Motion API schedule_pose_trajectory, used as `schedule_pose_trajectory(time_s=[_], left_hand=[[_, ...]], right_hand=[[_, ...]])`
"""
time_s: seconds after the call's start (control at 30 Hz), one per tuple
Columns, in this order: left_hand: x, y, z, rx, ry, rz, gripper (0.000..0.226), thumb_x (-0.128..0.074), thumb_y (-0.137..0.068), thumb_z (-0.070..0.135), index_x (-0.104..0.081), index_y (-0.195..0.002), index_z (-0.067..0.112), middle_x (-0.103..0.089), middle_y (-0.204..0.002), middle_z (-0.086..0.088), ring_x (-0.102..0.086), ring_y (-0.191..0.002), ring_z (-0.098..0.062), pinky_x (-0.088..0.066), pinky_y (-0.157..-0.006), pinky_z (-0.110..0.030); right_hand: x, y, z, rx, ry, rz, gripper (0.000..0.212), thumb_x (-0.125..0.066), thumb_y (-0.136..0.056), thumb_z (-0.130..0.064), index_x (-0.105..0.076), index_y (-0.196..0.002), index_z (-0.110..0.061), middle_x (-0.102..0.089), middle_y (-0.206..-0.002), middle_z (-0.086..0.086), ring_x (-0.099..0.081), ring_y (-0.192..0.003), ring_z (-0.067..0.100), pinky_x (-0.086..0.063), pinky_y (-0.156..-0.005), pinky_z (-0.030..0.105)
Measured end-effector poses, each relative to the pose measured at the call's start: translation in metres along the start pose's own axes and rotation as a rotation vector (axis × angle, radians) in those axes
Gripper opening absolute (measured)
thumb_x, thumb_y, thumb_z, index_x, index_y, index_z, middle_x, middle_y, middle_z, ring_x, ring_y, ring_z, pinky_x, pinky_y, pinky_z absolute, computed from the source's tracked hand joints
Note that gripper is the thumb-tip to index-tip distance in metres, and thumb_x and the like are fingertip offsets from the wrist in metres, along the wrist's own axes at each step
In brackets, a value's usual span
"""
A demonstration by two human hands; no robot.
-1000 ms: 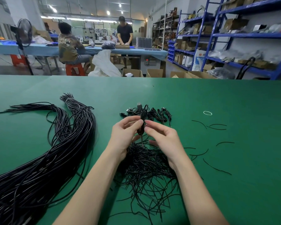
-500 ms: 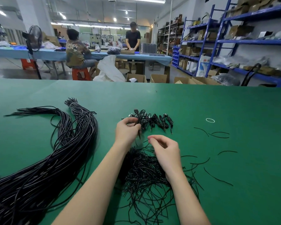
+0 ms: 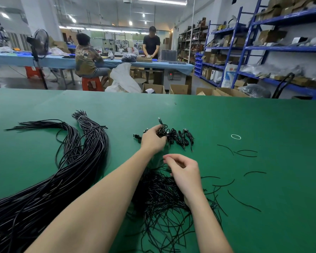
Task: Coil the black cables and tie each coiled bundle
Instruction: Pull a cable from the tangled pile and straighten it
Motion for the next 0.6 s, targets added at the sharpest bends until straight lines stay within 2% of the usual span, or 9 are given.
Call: schedule_pose_trajectory(time_s=[0.07, 0.13, 0.2, 0.3, 0.37, 0.47, 0.6], left_hand=[[0.005, 0.002, -0.003, -0.004, 0.004, 0.015, 0.061, -0.066, -0.092, 0.025, -0.045, -0.149, 0.023, -0.055, -0.146, 0.0, -0.056, -0.126, -0.017, -0.035, -0.108, -0.021], [0.008, 0.004, -0.007, 0.002, 0.06, 0.009, 0.066, -0.068, -0.091, 0.027, -0.041, -0.152, 0.021, -0.05, -0.15, -0.002, -0.05, -0.133, -0.022, -0.037, -0.115, -0.036], [0.012, 0.007, -0.008, 0.006, 0.13, 0.007, 0.071, -0.072, -0.089, 0.03, -0.04, -0.152, 0.021, -0.049, -0.15, -0.002, -0.05, -0.133, -0.022, -0.039, -0.113, -0.042], [0.014, 0.015, -0.012, -0.004, 0.11, 0.015, 0.071, -0.076, -0.085, 0.029, -0.044, -0.148, 0.017, -0.052, -0.146, -0.004, -0.054, -0.128, -0.022, -0.042, -0.11, -0.041], [0.018, 0.022, -0.02, 0.006, 0.108, 0.064, 0.063, -0.078, -0.084, 0.027, -0.051, -0.14, 0.013, -0.058, -0.137, -0.005, -0.057, -0.12, -0.022, -0.045, -0.106, -0.039], [0.023, 0.037, -0.035, 0.036, 0.152, 0.128, 0.042, -0.079, -0.083, 0.027, -0.058, -0.117, 0.013, -0.064, -0.115, -0.001, -0.062, -0.098, -0.018, -0.05, -0.091, -0.032], [0.029, 0.05, -0.057, 0.058, 0.247, 0.104, 0.015, -0.076, -0.085, 0.027, -0.065, -0.086, 0.016, -0.067, -0.082, 0.003, -0.063, -0.076, -0.017, -0.052, -0.074, -0.032]], right_hand=[[-0.001, 0.001, -0.001, 0.0, -0.002, -0.008, 0.016, -0.07, -0.091, -0.026, -0.08, -0.083, -0.036, -0.077, -0.085, -0.018, -0.068, -0.084, -0.007, -0.057, -0.081, 0.03], [-0.002, 0.001, -0.002, 0.0, 0.006, -0.01, 0.015, -0.07, -0.091, -0.025, -0.08, -0.084, -0.034, -0.077, -0.085, -0.018, -0.068, -0.083, -0.007, -0.058, -0.083, 0.031], [-0.002, 0.002, -0.003, -0.005, 0.012, -0.009, 0.014, -0.07, -0.091, -0.026, -0.08, -0.085, -0.033, -0.077, -0.085, -0.018, -0.067, -0.083, -0.007, -0.058, -0.086, 0.033], [-0.001, 0.002, -0.003, -0.011, 0.01, -0.009, 0.013, -0.07, -0.091, -0.027, -0.081, -0.085, -0.032, -0.077, -0.086, -0.017, -0.068, -0.084, -0.007, -0.059, -0.088, 0.036], [-0.002, 0.003, -0.003, -0.011, 0.015, -0.008, 0.013, -0.07, -0.091, -0.027, -0.081, -0.085, -0.032, -0.077, -0.086, -0.017, -0.068, -0.084, -0.005, -0.059, -0.089, 0.038], [-0.004, 0.004, -0.004, -0.009, 0.02, -0.01, 0.015, -0.07, -0.091, -0.026, -0.081, -0.084, -0.034, -0.077, -0.085, -0.017, -0.068, -0.083, -0.004, -0.059, -0.089, 0.04], [-0.005, 0.005, -0.004, -0.009, 0.026, -0.012, 0.016, -0.071, -0.09, -0.027, -0.08, -0.084, -0.039, -0.077, -0.085, -0.018, -0.068, -0.083, -0.005, -0.06, -0.088, 0.038]])
Point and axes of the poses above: each hand's wrist, its own y-axis away from the middle knuckle, its own x-axis out of the back of the hand, z = x × y, the point moved 5 cm from there along -y, towards the middle knuckle
